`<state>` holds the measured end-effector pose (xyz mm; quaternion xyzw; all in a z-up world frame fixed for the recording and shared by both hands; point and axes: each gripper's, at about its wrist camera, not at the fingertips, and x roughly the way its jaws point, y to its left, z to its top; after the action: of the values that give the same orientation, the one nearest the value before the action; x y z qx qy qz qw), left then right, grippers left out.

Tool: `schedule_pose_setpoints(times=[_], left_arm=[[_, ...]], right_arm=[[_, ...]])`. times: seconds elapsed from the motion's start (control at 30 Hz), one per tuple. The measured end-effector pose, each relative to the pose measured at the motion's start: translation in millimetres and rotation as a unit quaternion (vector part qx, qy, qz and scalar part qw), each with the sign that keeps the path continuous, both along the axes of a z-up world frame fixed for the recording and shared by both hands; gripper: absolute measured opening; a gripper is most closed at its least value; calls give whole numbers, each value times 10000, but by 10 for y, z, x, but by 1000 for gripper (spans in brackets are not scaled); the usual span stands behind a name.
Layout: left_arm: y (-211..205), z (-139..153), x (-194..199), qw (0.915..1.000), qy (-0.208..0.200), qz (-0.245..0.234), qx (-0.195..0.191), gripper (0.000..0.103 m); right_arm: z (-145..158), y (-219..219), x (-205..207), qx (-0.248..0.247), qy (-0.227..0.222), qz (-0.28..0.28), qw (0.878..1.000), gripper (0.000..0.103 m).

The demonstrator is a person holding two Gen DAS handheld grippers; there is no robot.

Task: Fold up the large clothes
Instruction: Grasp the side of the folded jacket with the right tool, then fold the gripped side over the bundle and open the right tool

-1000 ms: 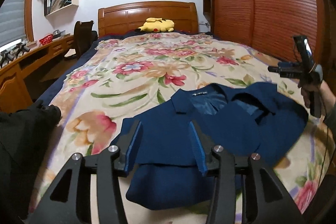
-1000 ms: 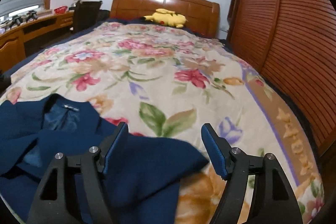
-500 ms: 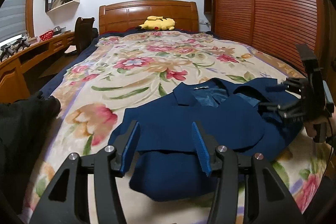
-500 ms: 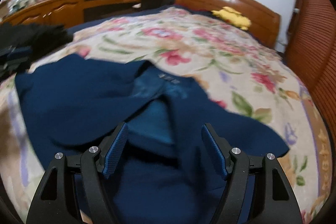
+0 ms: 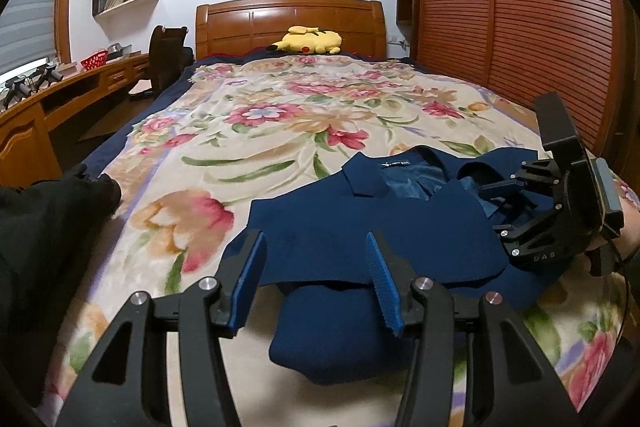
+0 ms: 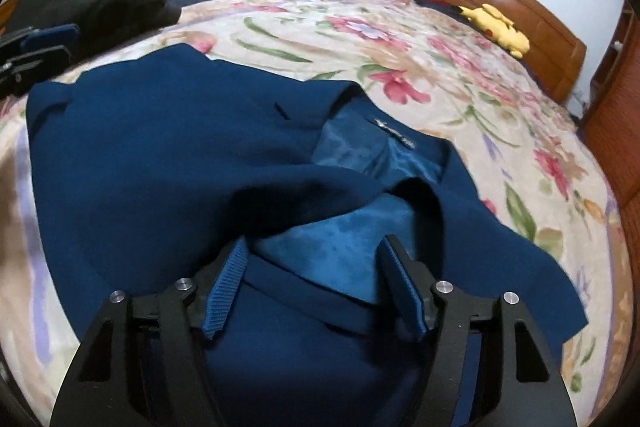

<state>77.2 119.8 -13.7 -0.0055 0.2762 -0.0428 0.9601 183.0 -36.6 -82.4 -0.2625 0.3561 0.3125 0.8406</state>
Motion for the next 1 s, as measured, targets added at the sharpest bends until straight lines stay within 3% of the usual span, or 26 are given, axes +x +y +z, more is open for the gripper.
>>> schedule_pose_setpoints(times=[0.2, 0.43, 0.5, 0.6, 0.63, 0.7, 0.83, 1.0], left_arm=[[-45, -12, 31, 9999, 42, -105, -12, 51], [-82, -1, 31, 9999, 15, -130, -3, 51], [-82, 3, 28, 9999, 3, -129, -7, 51], [-95, 1, 22, 9999, 19, -132, -27, 51], [-104, 2, 19, 9999, 19, -142, -12, 51], [-112, 5, 11, 9999, 17, -157, 3, 51], [-115, -3, 5, 9998, 26, -173, -15, 51], [-106, -7, 6, 9999, 71, -152, -26, 51]], right_arm=[[-7, -130, -136, 339, 268, -36, 9991, 69], [-30, -113, -237, 40, 255, 70, 9996, 69], [-52, -36, -218, -245, 27, 93, 9997, 62], [-118, 67, -162, -547, -7, 185, 9983, 26], [-136, 106, -152, -651, -61, 254, 9975, 7], [-124, 157, -135, -783, -288, 268, 9962, 2], [197, 123, 14, -124, -689, 16, 9975, 1], [458, 201, 387, 103, -1061, -223, 9941, 1]])
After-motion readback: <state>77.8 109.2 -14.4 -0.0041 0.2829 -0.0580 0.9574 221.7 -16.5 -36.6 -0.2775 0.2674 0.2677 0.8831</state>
